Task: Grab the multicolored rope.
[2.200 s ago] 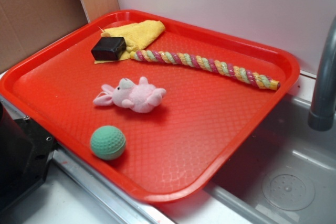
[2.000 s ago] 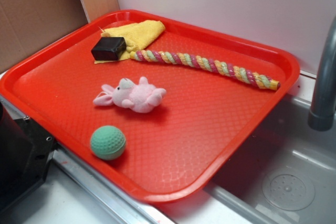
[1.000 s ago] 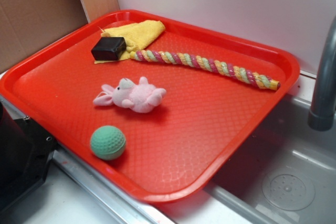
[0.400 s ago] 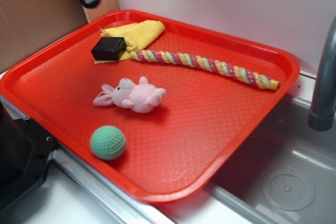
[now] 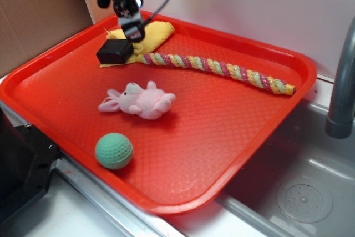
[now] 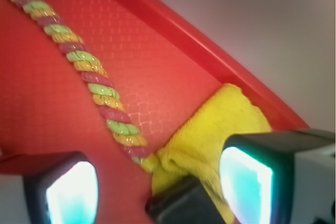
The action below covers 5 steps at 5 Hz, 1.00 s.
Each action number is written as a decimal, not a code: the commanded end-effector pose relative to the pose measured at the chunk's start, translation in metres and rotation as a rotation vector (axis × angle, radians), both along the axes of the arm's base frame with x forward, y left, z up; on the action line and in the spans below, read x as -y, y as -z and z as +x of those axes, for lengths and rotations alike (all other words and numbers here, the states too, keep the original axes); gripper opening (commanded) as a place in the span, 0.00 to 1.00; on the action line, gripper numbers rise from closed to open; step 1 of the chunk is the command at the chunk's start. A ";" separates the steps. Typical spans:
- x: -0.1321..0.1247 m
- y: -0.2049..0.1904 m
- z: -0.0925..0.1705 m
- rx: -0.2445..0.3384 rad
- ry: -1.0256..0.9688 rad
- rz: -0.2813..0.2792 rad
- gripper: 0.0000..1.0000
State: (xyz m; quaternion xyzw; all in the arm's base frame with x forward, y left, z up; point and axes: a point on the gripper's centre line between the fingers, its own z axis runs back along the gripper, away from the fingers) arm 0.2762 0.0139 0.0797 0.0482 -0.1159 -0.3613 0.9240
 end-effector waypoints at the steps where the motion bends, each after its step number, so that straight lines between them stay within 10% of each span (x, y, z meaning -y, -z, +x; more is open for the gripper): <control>1: 0.013 0.029 0.013 -0.022 0.101 0.050 1.00; 3: 0.017 0.041 0.012 -0.076 0.217 0.018 1.00; 4: 0.019 0.043 0.012 -0.102 0.189 0.039 0.00; 5: 0.017 0.045 0.013 -0.129 0.161 0.036 0.00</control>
